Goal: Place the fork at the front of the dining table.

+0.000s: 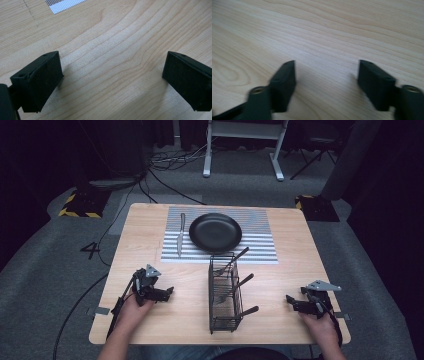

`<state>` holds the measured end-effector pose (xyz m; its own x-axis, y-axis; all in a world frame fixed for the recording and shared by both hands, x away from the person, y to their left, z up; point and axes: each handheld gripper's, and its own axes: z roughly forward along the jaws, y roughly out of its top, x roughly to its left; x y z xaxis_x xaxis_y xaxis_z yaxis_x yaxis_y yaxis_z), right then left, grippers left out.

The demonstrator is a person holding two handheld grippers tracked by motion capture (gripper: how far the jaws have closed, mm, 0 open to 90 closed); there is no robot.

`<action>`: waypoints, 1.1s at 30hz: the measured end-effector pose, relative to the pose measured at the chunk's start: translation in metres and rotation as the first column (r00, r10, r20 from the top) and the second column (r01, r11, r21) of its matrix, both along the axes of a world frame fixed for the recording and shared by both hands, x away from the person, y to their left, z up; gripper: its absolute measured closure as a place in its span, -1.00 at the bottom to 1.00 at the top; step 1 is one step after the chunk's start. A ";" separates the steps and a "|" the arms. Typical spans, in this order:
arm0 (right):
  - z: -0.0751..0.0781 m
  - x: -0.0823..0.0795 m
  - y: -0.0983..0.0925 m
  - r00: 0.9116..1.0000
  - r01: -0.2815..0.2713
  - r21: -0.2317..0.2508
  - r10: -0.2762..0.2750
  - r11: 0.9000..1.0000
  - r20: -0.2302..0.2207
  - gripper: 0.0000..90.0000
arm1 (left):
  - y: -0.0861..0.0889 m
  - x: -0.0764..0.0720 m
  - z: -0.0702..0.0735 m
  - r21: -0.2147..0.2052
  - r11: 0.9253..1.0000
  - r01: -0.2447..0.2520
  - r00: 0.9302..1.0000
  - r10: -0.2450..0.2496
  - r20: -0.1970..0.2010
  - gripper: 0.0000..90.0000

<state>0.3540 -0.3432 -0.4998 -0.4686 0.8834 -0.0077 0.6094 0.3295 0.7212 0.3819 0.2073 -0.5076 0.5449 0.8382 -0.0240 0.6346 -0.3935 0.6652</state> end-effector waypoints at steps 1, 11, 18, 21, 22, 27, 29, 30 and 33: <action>0.002 -0.001 0.001 1.000 -0.013 0.000 0.013 1.000 -0.008 -0.11 | 0.000 0.000 0.000 0.000 1.000 0.000 1.000 0.000 0.000 -0.94; 0.044 -0.011 0.024 0.989 -0.133 0.122 0.140 0.984 -0.048 0.01 | 0.000 0.000 0.000 0.000 1.000 0.000 1.000 0.000 0.000 -0.94; 0.088 -0.026 0.049 0.958 -0.284 0.123 0.285 0.951 0.012 0.04 | 0.000 0.000 0.000 0.000 1.000 0.000 1.000 0.000 0.000 -0.94; 0.103 -0.033 0.062 0.942 -0.333 0.132 0.335 0.934 0.004 0.13 | 0.000 0.000 0.000 -0.001 1.000 -0.002 1.000 0.002 0.000 -0.94; 0.106 -0.035 0.064 0.938 -0.344 0.136 0.347 0.929 0.007 0.15 | 0.000 0.000 0.000 -0.001 1.000 -0.002 1.000 0.002 0.000 -0.94; 0.122 -0.049 0.079 0.906 -0.423 0.108 0.422 0.900 0.034 0.18 | 0.000 0.000 0.000 -0.002 1.000 -0.002 1.000 0.002 0.000 -0.94; 0.128 -0.055 0.085 0.890 -0.456 0.095 0.453 0.885 0.046 0.19 | 0.000 0.000 0.000 -0.001 1.000 -0.002 1.000 0.002 0.000 -0.94; 0.130 -0.057 0.088 0.881 -0.473 0.096 0.471 0.876 0.049 0.21 | 0.000 0.000 0.000 -0.001 1.000 -0.002 1.000 0.002 0.000 -0.94; 0.136 -0.065 0.096 0.851 -0.525 0.108 0.523 0.844 0.054 0.21 | 0.000 0.000 0.000 -0.001 1.000 -0.002 1.000 0.002 0.000 -0.94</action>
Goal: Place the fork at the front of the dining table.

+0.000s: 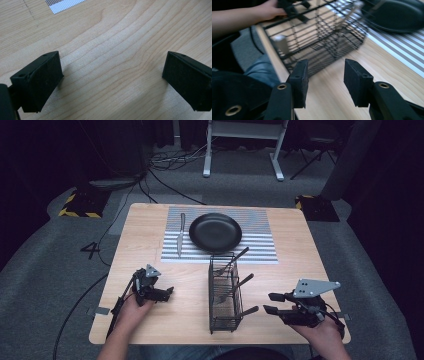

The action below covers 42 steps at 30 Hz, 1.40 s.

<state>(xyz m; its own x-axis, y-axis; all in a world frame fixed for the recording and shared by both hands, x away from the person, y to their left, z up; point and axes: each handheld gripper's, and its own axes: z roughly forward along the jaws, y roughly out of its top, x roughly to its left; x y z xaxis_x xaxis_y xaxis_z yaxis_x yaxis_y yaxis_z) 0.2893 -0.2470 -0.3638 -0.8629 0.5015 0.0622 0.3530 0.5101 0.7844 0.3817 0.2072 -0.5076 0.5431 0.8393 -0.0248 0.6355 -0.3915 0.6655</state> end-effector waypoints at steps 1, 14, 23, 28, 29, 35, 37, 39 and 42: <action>0.001 -0.003 0.003 1.000 -0.021 0.001 0.021 1.000 0.000 0.21 | 0.000 0.000 0.000 0.000 1.000 0.000 1.000 0.000 0.000 -0.94; -0.004 -0.011 0.027 0.987 -0.152 0.052 0.154 0.987 -0.040 0.28 | 0.000 0.000 0.000 0.000 1.000 0.000 1.000 0.000 0.000 -0.94; -0.016 -0.005 0.039 0.988 -0.141 0.124 0.147 0.982 -0.037 0.64 | 0.000 0.000 0.000 -0.004 1.000 -0.001 1.000 0.001 0.000 -0.94; -0.013 -0.006 0.042 0.991 -0.129 0.120 0.133 0.984 -0.022 0.74 | 0.000 0.000 0.000 0.000 1.000 0.001 1.000 -0.001 0.000 -0.94; -0.013 -0.006 0.042 0.991 -0.126 0.121 0.129 0.985 -0.018 0.74 | 0.000 0.000 0.000 -0.001 1.000 0.001 1.000 -0.001 -0.001 -0.94; -0.008 -0.005 0.043 0.995 -0.098 0.173 0.098 0.980 0.007 0.79 | 0.000 0.000 0.000 0.000 1.000 0.000 1.000 0.000 0.000 -0.94; -0.004 -0.004 0.042 0.996 -0.091 0.204 0.087 0.975 0.027 0.89 | 0.000 0.000 0.000 0.000 1.000 0.000 1.000 0.000 0.000 -0.94; 0.001 -0.003 0.042 0.995 -0.088 0.221 0.077 0.971 0.057 0.91 | 0.000 0.000 0.000 -0.003 1.000 -0.001 1.000 0.001 -0.001 -0.94; 0.010 -0.001 0.043 0.994 -0.095 0.243 0.081 0.965 0.069 0.92 | 0.000 0.000 0.000 -0.001 1.000 0.001 1.000 -0.001 -0.001 -0.94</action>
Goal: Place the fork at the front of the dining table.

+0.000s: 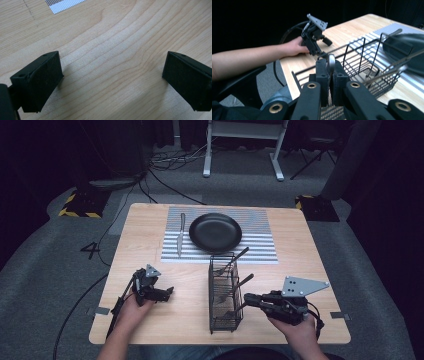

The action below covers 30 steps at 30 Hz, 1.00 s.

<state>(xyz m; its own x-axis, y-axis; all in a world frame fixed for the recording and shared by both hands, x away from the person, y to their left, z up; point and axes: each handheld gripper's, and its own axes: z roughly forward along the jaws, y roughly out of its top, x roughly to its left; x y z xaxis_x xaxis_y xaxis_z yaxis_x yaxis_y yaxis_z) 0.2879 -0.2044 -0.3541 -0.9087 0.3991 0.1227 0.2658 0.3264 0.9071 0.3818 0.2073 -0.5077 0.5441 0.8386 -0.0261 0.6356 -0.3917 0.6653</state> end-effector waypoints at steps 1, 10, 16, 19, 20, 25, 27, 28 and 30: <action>0.005 0.001 0.000 1.000 0.000 0.007 0.000 1.000 0.006 0.92 | 0.000 0.000 0.000 0.001 1.000 -0.001 1.000 0.001 0.001 -0.94; 0.027 0.001 -0.003 0.999 0.006 0.003 -0.006 1.000 0.045 0.92 | 0.000 0.000 0.000 0.000 1.000 -0.001 1.000 0.001 0.001 -0.94; 0.041 0.002 -0.006 0.998 -0.005 0.016 0.003 1.000 0.070 0.92 | 0.000 0.000 0.000 0.001 1.000 -0.001 1.000 0.001 0.001 -0.94; 0.049 0.001 -0.007 0.997 -0.007 0.016 0.006 1.000 0.078 0.92 | 0.000 0.000 0.000 -0.002 1.000 -0.003 1.000 0.003 0.001 -0.94; 0.055 -0.001 -0.009 0.995 -0.005 0.016 0.004 1.000 0.102 0.92 | 0.000 0.000 0.000 -0.002 1.000 -0.003 1.000 0.003 0.001 -0.94; 0.069 -0.008 -0.016 0.989 0.004 0.021 -0.007 1.000 0.148 0.92 | 0.000 0.000 0.000 -0.003 1.000 -0.002 1.000 0.002 0.001 -0.94; 0.074 -0.009 -0.019 0.988 0.009 0.021 -0.012 1.000 0.155 0.92 | 0.000 0.000 0.000 -0.002 1.000 -0.002 1.000 0.002 0.001 -0.94; 0.076 -0.010 -0.021 0.988 0.010 0.020 -0.013 1.000 0.156 0.92 | 0.000 0.000 0.000 -0.003 1.000 -0.002 1.000 0.002 0.001 -0.94; 0.078 -0.010 -0.023 0.988 0.011 0.020 -0.014 1.000 0.155 0.92 | 0.000 0.000 0.000 -0.003 1.000 -0.002 1.000 0.002 0.001 -0.94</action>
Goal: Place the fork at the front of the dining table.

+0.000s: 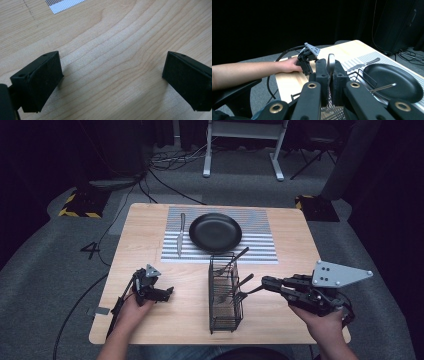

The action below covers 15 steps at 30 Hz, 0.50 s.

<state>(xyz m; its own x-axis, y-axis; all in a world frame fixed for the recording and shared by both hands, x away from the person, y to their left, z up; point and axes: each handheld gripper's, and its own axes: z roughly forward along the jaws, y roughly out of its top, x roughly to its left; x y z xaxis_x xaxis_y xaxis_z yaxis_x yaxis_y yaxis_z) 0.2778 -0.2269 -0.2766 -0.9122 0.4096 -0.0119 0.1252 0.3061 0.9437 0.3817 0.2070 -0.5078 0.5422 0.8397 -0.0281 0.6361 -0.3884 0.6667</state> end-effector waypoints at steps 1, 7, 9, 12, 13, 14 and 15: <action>0.004 -0.001 -0.003 1.000 0.003 -0.001 -0.003 1.000 0.004 0.92 | 0.000 0.000 0.000 0.000 1.000 -0.001 1.000 0.001 0.001 -0.94; 0.011 -0.001 -0.009 1.000 0.015 -0.016 -0.015 1.000 0.013 0.92 | 0.000 0.000 0.000 0.000 1.000 0.000 1.000 0.000 0.000 -0.94; 0.013 -0.001 -0.011 1.000 0.026 -0.026 -0.026 0.999 0.018 0.92 | 0.000 0.000 0.000 0.000 1.000 0.000 1.000 0.000 0.000 -0.94; 0.014 0.001 -0.016 0.999 0.042 -0.028 -0.042 0.999 0.015 0.92 | 0.000 0.000 0.000 0.003 1.000 0.001 1.000 -0.001 0.000 -0.94; 0.014 0.001 -0.018 0.999 0.051 -0.028 -0.051 0.998 0.012 0.92 | 0.000 0.000 0.000 0.002 1.000 0.002 1.000 -0.002 0.000 -0.94; 0.014 0.002 -0.020 0.998 0.060 -0.029 -0.060 0.998 0.011 0.92 | 0.000 0.000 0.000 0.003 1.000 0.001 1.000 -0.001 0.000 -0.94; 0.014 0.002 -0.022 0.998 0.068 -0.029 -0.068 0.997 0.010 0.92 | 0.000 0.000 0.000 0.002 1.000 0.002 1.000 -0.002 -0.001 -0.94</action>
<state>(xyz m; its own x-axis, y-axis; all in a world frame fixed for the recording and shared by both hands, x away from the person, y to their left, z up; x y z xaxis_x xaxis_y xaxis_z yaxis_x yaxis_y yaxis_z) 0.2802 -0.2492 -0.2622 -0.8822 0.4698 -0.0331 0.1377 0.3244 0.9358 0.3818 0.2072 -0.5077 0.5438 0.8388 -0.0265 0.6357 -0.3912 0.6655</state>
